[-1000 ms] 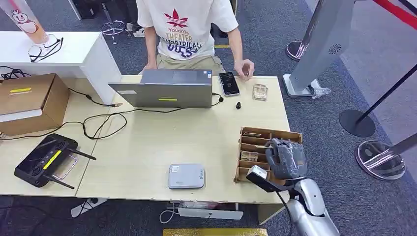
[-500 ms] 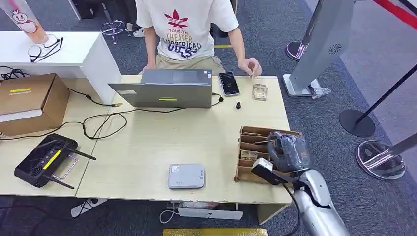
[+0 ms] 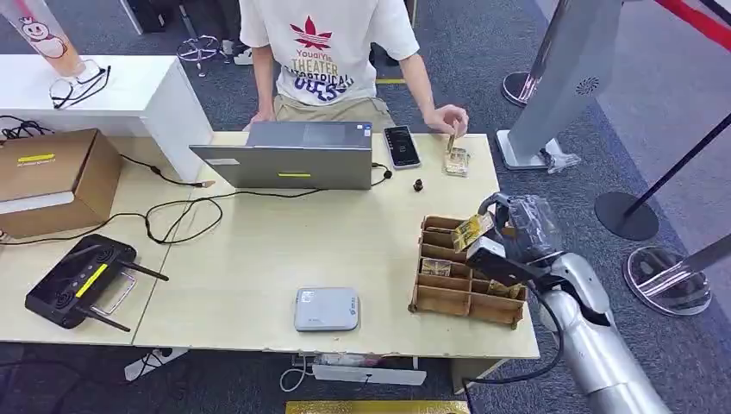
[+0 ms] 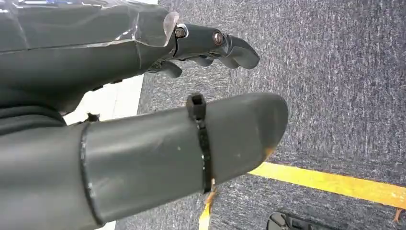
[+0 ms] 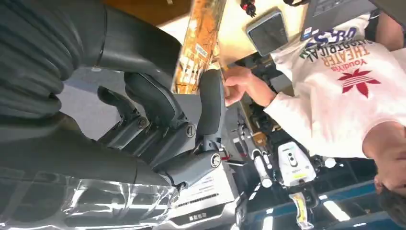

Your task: Pass the card to the sensor for recognition and then transmit it.

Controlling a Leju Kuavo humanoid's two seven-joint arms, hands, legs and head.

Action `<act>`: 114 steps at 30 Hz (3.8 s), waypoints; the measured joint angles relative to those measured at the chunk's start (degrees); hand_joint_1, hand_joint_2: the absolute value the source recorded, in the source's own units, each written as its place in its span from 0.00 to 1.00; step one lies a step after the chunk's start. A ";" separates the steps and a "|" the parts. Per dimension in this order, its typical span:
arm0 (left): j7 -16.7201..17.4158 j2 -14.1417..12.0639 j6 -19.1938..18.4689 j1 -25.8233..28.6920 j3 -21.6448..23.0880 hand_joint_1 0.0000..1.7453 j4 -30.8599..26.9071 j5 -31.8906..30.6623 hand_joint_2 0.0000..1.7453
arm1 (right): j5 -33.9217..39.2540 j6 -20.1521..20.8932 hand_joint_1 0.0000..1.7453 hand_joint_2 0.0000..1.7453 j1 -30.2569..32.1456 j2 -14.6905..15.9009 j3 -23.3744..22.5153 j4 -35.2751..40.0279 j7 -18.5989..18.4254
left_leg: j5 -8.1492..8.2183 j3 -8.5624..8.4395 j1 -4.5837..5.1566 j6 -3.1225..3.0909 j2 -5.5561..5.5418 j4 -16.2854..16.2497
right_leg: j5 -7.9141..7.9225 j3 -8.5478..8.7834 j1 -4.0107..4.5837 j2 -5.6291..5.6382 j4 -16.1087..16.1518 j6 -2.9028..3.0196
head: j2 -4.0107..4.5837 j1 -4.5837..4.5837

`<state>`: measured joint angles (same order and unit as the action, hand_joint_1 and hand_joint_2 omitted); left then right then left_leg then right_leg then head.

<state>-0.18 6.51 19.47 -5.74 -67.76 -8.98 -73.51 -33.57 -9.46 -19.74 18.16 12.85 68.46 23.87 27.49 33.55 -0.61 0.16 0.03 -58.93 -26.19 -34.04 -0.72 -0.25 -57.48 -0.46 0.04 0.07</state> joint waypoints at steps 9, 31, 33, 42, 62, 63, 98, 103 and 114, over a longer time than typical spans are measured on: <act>-0.44 0.00 0.07 -0.11 0.00 0.00 0.00 0.15 0.00 | 4.72 5.50 1.00 1.00 -3.26 2.12 0.17 1.40 -0.31 | 0.00 0.00 0.00 0.00 0.00 0.00 | 0.00 0.00 0.00 0.00 0.00 0.00 | 0.00 -0.02; 1.25 0.63 0.00 -1.75 0.33 0.00 0.00 -1.95 0.00 | 8.15 9.74 1.00 1.00 -20.88 -3.76 3.37 -7.00 1.01 | -0.05 -0.01 -0.01 0.01 -0.01 0.00 | 0.03 0.01 0.01 0.00 -0.02 0.01 | 0.00 0.00; 1.42 0.72 0.00 -1.80 0.55 0.00 0.00 -2.19 0.00 | 8.13 9.88 1.00 1.00 -22.42 -4.53 3.93 -8.48 1.01 | -0.04 0.01 -0.01 0.01 -0.01 0.00 | 0.03 0.02 0.01 0.00 -0.02 0.01 | 0.00 -0.02; 1.99 1.05 0.00 -2.41 1.14 0.00 0.00 -2.45 0.00 | 6.73 8.19 1.00 1.00 -30.80 -8.96 7.01 -19.77 1.12 | -0.06 0.00 -0.01 0.01 -0.01 -0.01 | 0.03 0.02 0.01 -0.01 -0.02 0.01 | 0.00 -0.02; 2.16 1.03 -0.90 -2.46 2.03 0.00 0.00 -2.97 0.00 | 5.81 4.13 0.21 1.00 -38.51 -14.60 9.64 -36.28 -0.18 | -0.06 -0.01 -0.01 0.00 0.00 -0.01 | 0.04 0.01 0.01 0.00 -0.02 0.01 | 0.00 -0.02; 2.23 1.01 -0.94 -2.46 2.05 0.00 0.00 -2.97 0.00 | 5.79 4.13 0.00 1.00 -38.60 -14.65 9.68 -36.74 -0.17 | -0.06 -0.01 -0.01 0.00 -0.01 -0.02 | 0.04 0.01 0.01 0.00 -0.02 0.01 | 0.00 0.00; 0.57 1.03 0.55 -1.75 2.60 0.00 0.00 -1.00 0.00 | 20.78 5.24 0.00 1.00 -18.52 -14.71 7.54 -14.22 7.26 | 0.00 -0.01 -0.02 0.00 -0.02 -0.01 | -0.01 0.00 0.02 0.00 -0.02 0.00 | 0.00 0.00; 0.22 1.03 0.70 -0.91 2.60 0.00 0.00 0.15 0.00 | 27.04 8.83 0.00 1.00 -7.82 -14.73 7.54 -1.52 8.46 | 0.01 0.00 -0.02 0.00 -0.01 0.00 | -0.04 -0.01 0.02 0.00 -0.01 -0.01 | 0.00 -0.02; 0.66 1.03 1.05 0.16 2.47 0.00 0.00 1.36 0.00 | 38.45 17.81 0.00 1.00 6.17 -16.79 7.56 11.02 5.79 | 0.01 0.00 -0.02 0.00 -0.02 0.00 | -0.04 -0.01 0.02 0.00 -0.01 0.00 | 0.00 -0.02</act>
<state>0.48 7.54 20.52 -5.58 -65.29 -8.98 -72.15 4.88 8.35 -13.57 1.38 20.41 79.47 29.66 27.50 33.55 -0.63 0.16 0.01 -58.93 -26.23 -34.05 -0.70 -0.26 -57.50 -0.47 0.04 0.04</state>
